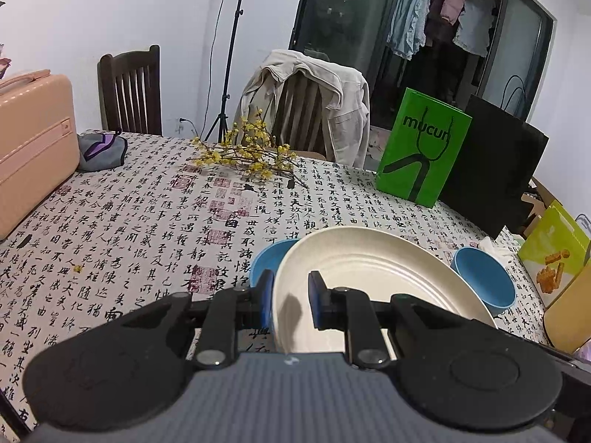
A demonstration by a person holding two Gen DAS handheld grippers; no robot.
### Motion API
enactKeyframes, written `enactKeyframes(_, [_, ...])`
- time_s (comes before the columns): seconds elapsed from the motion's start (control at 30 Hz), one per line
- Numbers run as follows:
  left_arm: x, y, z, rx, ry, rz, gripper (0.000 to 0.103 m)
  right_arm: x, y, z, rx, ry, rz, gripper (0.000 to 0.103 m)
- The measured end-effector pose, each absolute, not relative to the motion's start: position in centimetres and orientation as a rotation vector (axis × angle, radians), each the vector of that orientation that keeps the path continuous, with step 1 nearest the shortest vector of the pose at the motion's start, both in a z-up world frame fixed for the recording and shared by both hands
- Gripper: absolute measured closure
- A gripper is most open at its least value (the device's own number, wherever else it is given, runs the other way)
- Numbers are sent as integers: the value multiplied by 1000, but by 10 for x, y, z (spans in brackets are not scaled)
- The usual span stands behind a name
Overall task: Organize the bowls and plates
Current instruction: 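Carry the cream plate with both grippers toward the blue bowls, then lower the cream plate with both grippers onto the other cream plates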
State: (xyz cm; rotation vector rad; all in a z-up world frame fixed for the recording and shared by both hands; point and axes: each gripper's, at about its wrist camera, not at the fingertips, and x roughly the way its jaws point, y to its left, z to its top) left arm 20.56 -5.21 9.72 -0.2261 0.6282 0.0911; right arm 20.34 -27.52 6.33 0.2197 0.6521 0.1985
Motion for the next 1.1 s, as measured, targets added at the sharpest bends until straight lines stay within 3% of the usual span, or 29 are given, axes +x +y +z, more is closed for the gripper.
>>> enactKeyframes(1.1, [145, -55, 81, -224, 605, 81, 84, 150, -285, 41, 241, 645, 244, 90])
